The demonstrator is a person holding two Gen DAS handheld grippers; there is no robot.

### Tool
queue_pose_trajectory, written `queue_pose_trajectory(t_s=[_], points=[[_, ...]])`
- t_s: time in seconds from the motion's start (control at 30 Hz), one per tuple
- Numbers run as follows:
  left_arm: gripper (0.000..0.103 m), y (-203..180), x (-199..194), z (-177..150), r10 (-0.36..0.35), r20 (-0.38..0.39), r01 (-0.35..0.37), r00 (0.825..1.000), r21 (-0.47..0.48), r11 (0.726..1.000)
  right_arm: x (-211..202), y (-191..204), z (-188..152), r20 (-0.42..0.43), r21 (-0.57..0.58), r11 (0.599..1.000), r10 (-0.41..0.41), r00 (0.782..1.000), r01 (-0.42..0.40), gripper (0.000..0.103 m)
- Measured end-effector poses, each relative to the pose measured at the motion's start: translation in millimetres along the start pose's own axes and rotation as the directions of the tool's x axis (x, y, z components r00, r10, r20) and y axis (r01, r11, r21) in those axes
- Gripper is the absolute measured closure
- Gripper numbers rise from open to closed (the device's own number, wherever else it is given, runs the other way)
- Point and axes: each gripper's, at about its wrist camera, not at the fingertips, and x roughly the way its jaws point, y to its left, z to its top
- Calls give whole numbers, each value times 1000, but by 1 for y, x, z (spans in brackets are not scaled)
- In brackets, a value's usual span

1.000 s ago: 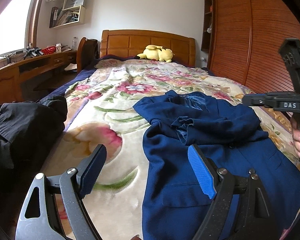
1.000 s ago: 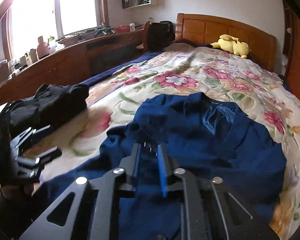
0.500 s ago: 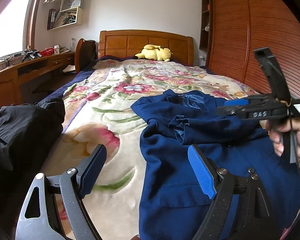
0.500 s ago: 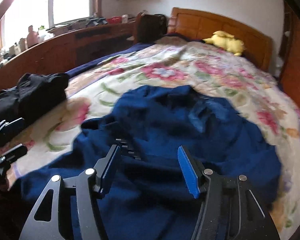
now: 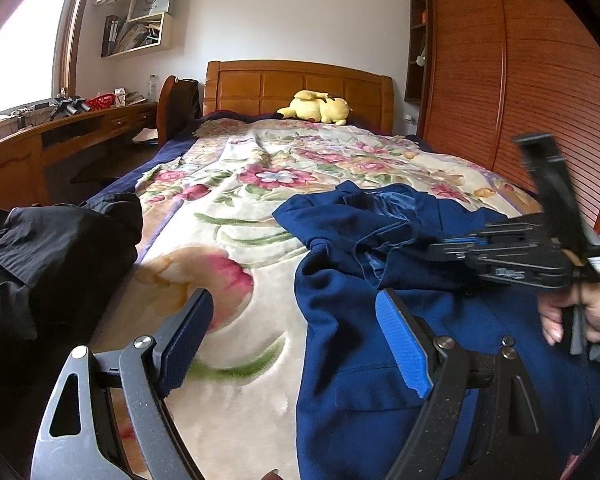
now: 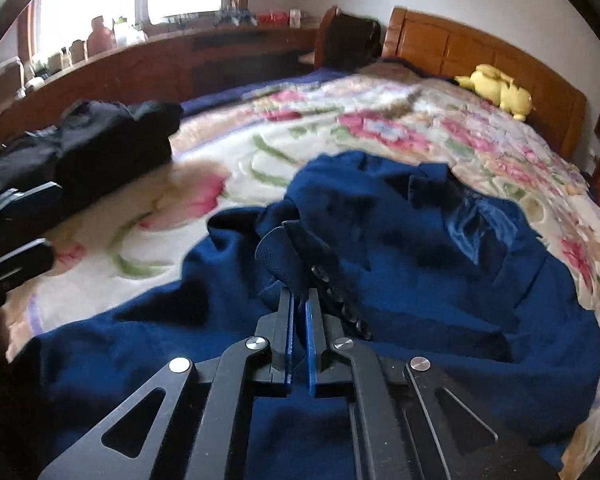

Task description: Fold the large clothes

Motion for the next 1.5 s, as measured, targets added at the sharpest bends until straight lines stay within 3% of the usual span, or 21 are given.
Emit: queue_pose_trajectory(t_s=[0.13,0.4,0.5,0.63,0.77,0.9,1.07,1.2,1.3,1.4,1.43,1.47,1.5], points=[[19,1,-1,1,-4,3,4,1000,-6,1000,-29,8,-25,45,44,998,35,998,-37,99],[19,-8,-3,2,-20,6,19,1000,11,1000,-31,33,-99,-107,90,994,75,991,-66,98],[19,-13,-4,2,-25,5,25,1000,22,999,-35,34,-113,-132,115,992,59,989,-44,86],[19,-21,-3,1,-31,0,31,1000,40,999,-47,31,-114,-121,126,992,42,992,-27,62],[19,-27,-1,-1,-36,-6,37,999,53,998,-61,15,-108,-56,164,986,-20,998,29,59],[19,-34,1,-2,-45,-13,46,999,66,997,-54,-18,-95,-32,204,963,-175,984,178,59],[19,-46,3,-6,-50,-22,52,999,97,994,-13,-66,-77,-77,302,898,-313,947,321,59],[19,-51,7,-9,-52,-36,56,998,111,992,26,-88,-64,-142,315,836,-427,893,449,59],[19,-53,8,-10,-53,-42,58,998,117,992,53,-98,-59,-205,309,804,-464,862,507,59],[19,-52,8,-11,-56,-45,61,997,113,992,70,-107,-67,-264,329,789,-451,852,519,59],[19,-52,8,-11,-57,-46,62,997,112,992,73,-109,-67,-269,332,790,-445,854,516,73],[19,-51,8,-11,-58,-47,63,997,111,992,76,-110,-70,-278,330,793,-437,856,512,92],[19,-51,8,-11,-58,-47,63,997,111,992,75,-110,-74,-283,330,796,-430,857,508,96]])
